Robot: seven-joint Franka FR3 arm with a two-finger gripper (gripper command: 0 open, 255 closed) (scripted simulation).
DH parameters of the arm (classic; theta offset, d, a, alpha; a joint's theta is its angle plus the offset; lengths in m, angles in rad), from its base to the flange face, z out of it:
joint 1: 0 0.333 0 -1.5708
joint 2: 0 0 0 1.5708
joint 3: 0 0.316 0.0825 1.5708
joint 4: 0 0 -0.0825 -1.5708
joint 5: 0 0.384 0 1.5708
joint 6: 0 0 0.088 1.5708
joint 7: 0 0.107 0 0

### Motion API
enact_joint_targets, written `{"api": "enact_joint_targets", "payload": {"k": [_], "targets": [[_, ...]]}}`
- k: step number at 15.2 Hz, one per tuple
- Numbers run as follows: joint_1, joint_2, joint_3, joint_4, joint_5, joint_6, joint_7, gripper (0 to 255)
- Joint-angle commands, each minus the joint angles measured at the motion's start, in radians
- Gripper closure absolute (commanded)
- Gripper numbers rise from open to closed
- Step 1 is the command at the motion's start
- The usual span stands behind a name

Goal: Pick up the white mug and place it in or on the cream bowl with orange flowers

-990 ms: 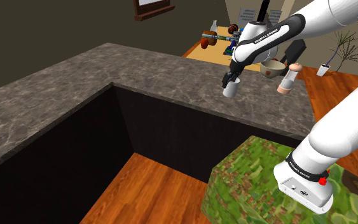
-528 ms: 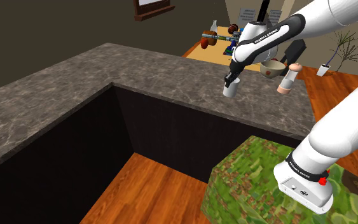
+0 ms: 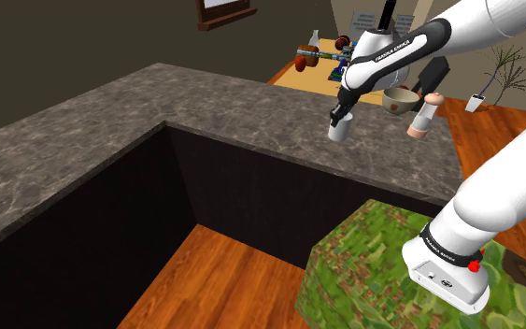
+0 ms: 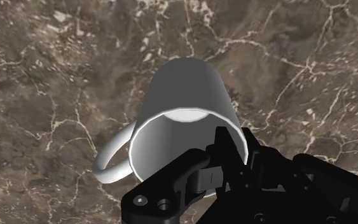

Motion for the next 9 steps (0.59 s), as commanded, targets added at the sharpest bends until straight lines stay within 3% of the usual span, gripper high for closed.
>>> {"api": "enact_joint_targets", "payload": {"k": [1, 9], "targets": [[-0.001, -0.016, 0.001, 0.009, -0.005, -0.025, 0.004, 255], [-0.004, -0.079, 0.007, 0.063, -0.019, -0.141, 0.018, 255]]}}
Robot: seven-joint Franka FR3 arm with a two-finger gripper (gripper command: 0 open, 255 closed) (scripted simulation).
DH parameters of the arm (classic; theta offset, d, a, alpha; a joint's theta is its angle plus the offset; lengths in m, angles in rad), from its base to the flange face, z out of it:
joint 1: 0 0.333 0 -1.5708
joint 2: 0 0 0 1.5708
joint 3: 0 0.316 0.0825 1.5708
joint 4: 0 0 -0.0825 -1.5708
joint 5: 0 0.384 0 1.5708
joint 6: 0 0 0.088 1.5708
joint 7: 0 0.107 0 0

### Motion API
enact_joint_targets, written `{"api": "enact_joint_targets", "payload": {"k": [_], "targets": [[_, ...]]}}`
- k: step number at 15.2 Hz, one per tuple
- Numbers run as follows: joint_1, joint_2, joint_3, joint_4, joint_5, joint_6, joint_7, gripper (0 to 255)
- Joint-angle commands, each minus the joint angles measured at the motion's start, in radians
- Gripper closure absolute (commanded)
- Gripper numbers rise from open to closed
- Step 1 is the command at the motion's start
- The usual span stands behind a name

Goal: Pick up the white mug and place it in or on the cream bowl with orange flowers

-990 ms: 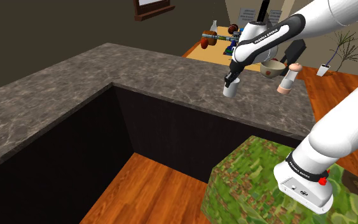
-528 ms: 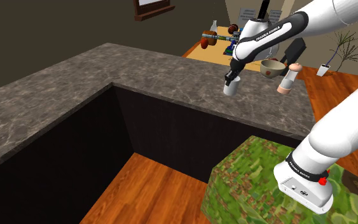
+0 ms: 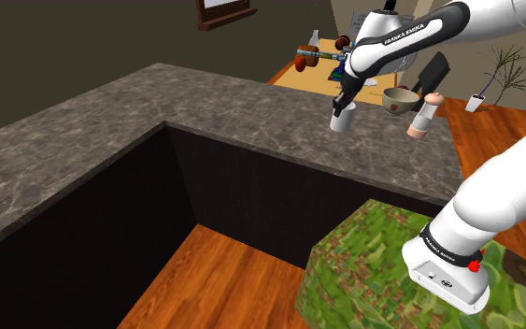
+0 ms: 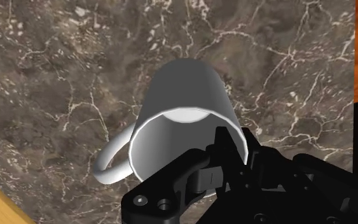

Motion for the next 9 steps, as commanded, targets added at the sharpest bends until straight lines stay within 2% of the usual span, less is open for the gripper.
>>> {"api": "enact_joint_targets", "payload": {"k": [1, 9], "targets": [[-0.001, -0.013, 0.001, 0.015, -0.002, -0.028, 0.002, 255], [-0.002, -0.058, 0.006, 0.084, -0.01, -0.142, 0.01, 255]]}}
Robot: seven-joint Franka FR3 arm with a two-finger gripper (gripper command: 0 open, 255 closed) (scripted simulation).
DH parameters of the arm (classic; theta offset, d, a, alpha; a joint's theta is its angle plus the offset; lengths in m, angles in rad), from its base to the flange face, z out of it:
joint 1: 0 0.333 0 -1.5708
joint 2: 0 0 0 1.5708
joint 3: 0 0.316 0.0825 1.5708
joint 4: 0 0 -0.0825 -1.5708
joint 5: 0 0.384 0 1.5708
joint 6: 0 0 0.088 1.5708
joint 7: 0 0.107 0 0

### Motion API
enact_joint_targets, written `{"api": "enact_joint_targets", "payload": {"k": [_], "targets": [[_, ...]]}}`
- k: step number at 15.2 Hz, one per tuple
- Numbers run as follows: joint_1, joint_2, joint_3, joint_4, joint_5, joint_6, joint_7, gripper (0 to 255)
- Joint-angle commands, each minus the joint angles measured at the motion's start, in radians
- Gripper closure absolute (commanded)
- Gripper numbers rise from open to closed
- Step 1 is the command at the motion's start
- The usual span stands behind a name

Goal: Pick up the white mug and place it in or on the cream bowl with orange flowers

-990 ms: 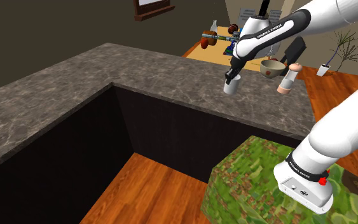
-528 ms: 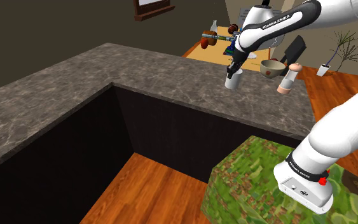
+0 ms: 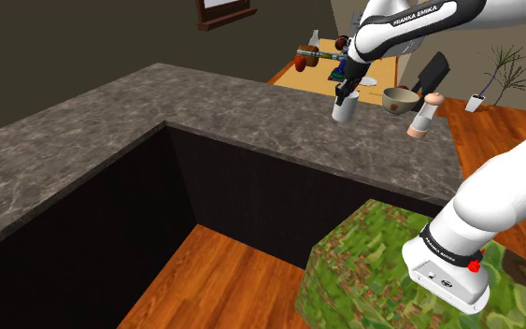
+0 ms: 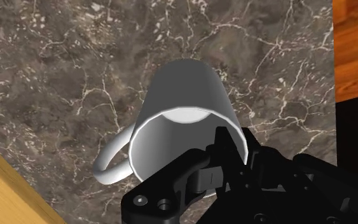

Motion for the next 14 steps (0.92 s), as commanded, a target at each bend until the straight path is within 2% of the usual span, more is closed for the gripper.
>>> {"api": "enact_joint_targets", "payload": {"k": [1, 13, 14], "targets": [[-0.001, -0.015, 0.001, 0.016, -0.002, -0.031, 0.002, 255], [0.0, -0.05, 0.008, 0.139, -0.006, -0.188, 0.008, 255], [-0.009, -0.043, -0.01, 0.149, -0.005, -0.192, -0.018, 255]]}}
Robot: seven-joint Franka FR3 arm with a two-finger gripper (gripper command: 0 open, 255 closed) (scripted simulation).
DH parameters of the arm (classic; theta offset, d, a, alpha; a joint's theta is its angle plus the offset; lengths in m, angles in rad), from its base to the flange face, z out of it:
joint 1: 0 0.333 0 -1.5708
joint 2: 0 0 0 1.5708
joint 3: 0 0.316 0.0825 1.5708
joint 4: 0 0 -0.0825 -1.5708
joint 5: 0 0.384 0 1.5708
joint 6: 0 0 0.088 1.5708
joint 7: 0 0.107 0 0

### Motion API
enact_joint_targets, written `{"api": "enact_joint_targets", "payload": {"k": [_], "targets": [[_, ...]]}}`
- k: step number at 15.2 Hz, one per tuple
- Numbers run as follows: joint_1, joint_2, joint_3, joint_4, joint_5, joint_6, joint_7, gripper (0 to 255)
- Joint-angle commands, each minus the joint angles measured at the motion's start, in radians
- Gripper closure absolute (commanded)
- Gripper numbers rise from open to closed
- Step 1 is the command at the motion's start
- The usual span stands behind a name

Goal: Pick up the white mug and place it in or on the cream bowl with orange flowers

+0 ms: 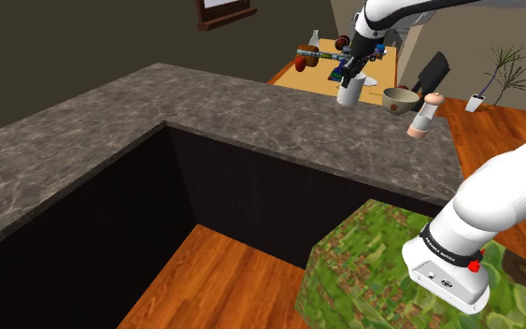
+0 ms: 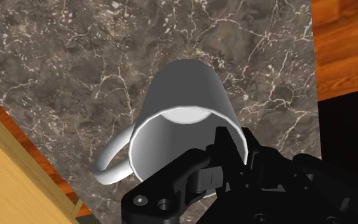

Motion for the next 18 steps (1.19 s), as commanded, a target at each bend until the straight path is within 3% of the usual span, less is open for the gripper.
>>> {"api": "enact_joint_targets", "payload": {"k": [1, 10, 18], "targets": [[-0.013, 0.01, -0.027, 0.024, 0.002, -0.015, -0.041, 255], [-0.081, 0.127, -0.179, 0.179, 0.043, -0.06, -0.28, 255], [-0.156, 0.307, -0.299, 0.4, 0.142, -0.131, -0.502, 255]]}}
